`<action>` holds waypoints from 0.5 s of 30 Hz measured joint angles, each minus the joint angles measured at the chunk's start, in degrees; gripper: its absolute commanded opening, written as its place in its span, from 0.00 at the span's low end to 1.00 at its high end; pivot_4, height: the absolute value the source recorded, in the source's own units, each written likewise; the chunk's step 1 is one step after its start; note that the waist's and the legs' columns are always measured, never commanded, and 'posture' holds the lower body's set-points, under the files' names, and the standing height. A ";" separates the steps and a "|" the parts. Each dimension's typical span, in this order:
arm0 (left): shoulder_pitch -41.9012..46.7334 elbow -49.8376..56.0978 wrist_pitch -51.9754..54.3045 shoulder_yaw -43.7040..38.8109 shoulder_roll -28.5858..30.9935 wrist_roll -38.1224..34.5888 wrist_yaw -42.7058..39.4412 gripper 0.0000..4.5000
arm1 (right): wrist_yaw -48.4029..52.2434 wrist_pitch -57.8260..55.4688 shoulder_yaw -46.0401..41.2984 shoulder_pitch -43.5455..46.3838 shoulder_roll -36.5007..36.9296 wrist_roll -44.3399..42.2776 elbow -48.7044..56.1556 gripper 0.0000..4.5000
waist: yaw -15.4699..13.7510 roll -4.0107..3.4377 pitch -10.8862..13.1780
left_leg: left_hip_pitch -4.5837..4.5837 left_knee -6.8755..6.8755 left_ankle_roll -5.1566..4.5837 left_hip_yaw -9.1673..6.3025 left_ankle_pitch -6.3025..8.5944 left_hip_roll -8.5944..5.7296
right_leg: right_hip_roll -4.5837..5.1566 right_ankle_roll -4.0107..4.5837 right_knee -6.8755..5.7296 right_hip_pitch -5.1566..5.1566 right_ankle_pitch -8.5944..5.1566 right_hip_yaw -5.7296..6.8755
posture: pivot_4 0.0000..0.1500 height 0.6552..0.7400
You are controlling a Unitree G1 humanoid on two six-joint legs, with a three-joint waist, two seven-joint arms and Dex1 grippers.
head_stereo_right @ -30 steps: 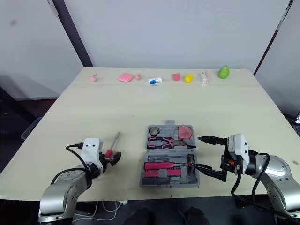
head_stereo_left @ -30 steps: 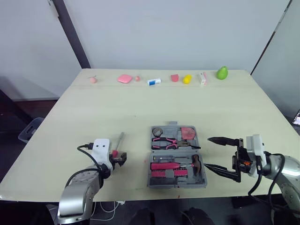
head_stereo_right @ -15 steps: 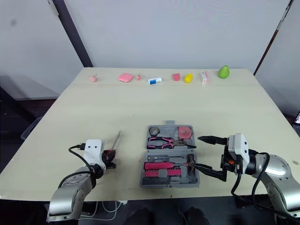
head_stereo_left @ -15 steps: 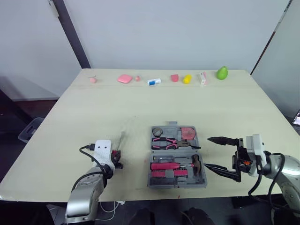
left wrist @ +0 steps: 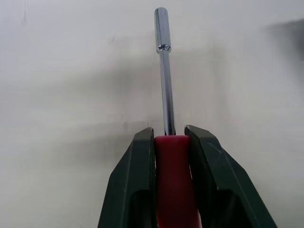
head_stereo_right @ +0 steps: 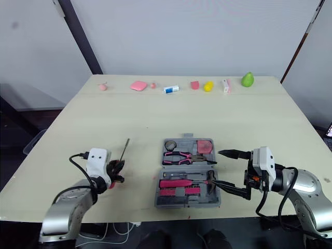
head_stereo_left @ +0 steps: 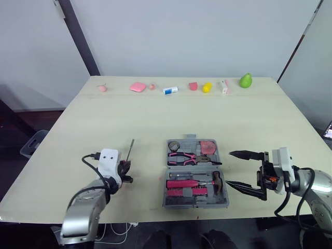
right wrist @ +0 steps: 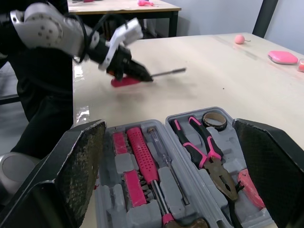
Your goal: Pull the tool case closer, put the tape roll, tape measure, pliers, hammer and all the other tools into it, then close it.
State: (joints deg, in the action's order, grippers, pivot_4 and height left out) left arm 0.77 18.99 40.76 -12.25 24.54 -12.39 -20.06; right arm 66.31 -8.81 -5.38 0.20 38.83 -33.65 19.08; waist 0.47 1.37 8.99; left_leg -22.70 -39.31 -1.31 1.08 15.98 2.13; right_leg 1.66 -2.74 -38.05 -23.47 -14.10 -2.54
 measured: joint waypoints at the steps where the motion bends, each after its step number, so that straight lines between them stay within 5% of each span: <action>1: 0.58 0.76 -0.09 0.46 2.11 -0.83 -2.30 0.11 | 0.16 0.01 0.01 0.13 0.00 0.00 -0.07 1.00 | -0.06 0.00 0.00 | 0.00 0.00 0.00 0.00 0.00 0.01 | 0.01 0.00 0.01 0.00 0.00 0.01 | 1.00 1.00; 10: 12.06 2.68 -0.16 9.94 19.04 -8.09 -26.39 0.11 | 1.36 0.12 -0.19 0.71 0.19 -0.34 -1.62 1.00 | 0.01 0.00 0.04 | -0.02 0.03 0.00 0.04 0.00 -0.03 | -0.07 0.00 0.06 -0.01 -0.01 0.01 | 1.00 1.00; 15: 21.07 0.08 -1.03 17.68 22.99 -8.31 -37.23 0.11 | 2.03 0.18 -1.31 0.10 0.87 -0.55 -1.85 1.00 | -0.02 -0.02 0.06 | -0.10 0.02 0.00 0.12 0.00 -0.06 | -0.20 -0.01 0.10 -0.02 -0.01 -0.01 | 1.00 1.00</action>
State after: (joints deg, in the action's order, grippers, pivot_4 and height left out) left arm 21.84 19.07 39.73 5.43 47.53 -20.70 -57.29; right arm 68.35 -8.63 -6.69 0.30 39.70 -34.21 17.22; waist 0.46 1.35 9.05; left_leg -22.81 -39.29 -1.31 1.20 15.98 2.07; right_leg 1.47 -2.75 -37.95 -23.49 -14.11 -2.55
